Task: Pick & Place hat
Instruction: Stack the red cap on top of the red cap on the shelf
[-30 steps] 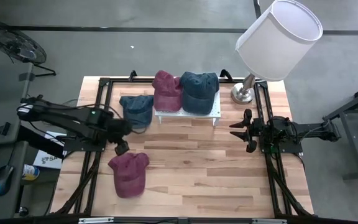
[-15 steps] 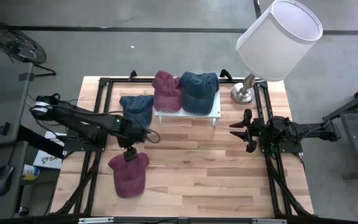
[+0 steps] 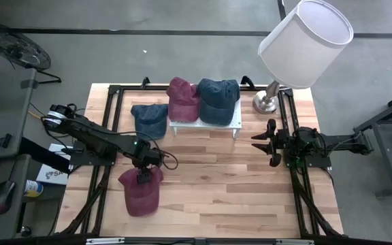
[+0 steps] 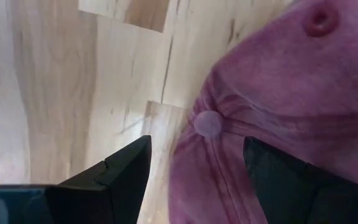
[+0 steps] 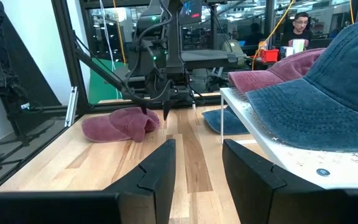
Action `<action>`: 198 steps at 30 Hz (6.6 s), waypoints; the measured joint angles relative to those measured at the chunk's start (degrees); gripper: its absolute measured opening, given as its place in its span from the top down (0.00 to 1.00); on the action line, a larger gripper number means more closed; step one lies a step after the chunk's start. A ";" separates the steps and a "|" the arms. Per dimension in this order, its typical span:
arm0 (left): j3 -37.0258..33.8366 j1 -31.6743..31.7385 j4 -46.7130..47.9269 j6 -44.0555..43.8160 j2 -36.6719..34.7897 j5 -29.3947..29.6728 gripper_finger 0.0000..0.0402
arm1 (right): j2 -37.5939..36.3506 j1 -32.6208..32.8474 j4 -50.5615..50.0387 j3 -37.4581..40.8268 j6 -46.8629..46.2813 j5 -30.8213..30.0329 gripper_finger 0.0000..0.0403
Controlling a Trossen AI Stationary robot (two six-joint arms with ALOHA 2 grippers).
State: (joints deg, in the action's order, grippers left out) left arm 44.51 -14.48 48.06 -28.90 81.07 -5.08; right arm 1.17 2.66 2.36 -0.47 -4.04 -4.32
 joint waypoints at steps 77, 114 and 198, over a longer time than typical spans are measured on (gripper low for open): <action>16.43 -4.26 7.59 -16.65 -6.15 -0.95 0.99 | 0.00 0.00 0.16 0.00 0.01 0.04 0.69; 50.46 7.97 7.97 -15.50 -6.33 1.17 0.99 | 0.00 -0.02 0.21 0.00 -0.01 0.02 0.69; 64.45 53.15 12.35 31.71 9.85 -43.40 1.00 | 0.26 0.00 0.04 0.00 0.01 0.02 0.69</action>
State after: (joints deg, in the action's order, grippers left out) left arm 108.96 38.67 60.41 2.81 90.91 -48.48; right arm 1.43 2.66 2.40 -0.47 -4.03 -4.29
